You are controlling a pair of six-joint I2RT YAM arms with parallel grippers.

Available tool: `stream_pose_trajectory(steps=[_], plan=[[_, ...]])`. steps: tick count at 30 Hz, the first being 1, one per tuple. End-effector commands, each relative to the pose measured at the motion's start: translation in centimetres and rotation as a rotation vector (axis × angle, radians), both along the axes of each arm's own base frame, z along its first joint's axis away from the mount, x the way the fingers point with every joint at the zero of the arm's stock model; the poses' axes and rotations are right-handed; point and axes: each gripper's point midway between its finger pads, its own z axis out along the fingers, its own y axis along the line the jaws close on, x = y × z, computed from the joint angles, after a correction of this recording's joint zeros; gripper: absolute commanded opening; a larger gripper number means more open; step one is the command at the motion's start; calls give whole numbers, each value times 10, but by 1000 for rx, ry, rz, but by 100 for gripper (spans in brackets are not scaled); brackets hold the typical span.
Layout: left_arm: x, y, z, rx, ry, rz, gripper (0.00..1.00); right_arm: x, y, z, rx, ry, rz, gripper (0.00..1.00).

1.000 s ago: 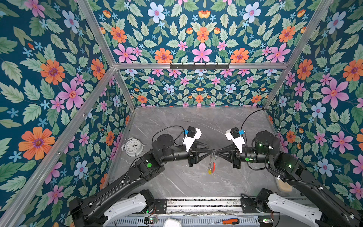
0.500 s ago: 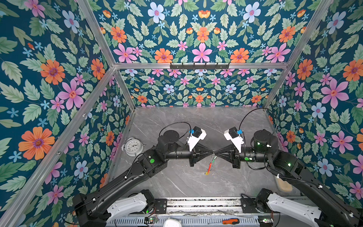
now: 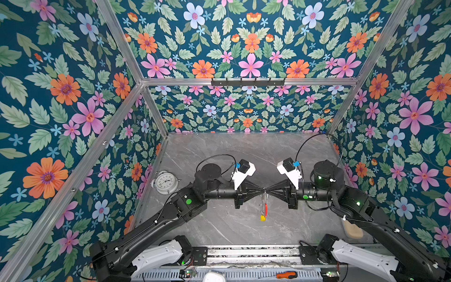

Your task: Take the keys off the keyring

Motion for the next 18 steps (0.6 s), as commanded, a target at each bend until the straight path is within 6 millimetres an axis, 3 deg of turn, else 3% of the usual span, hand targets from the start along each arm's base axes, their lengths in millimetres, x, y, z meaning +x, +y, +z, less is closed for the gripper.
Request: stream_pose_trajectory(steps=[1, 5, 8, 13, 18], plan=[[-6, 2, 20, -94, -56, -20, 0, 11, -1, 11, 31, -46, -53, 4], [-1, 9, 26, -155, -95, 38, 0, 9, -3, 26, 97, -86, -58, 30], [-1, 15, 31, -220, -123, 64, 0, 7, -6, 36, 172, -129, -73, 42], [-3, 20, 35, -287, -148, 66, 0, 4, -10, 43, 268, -171, -77, 45], [-5, 20, 35, -327, -153, 56, 0, -1, -4, 38, 308, -166, -29, 47]])
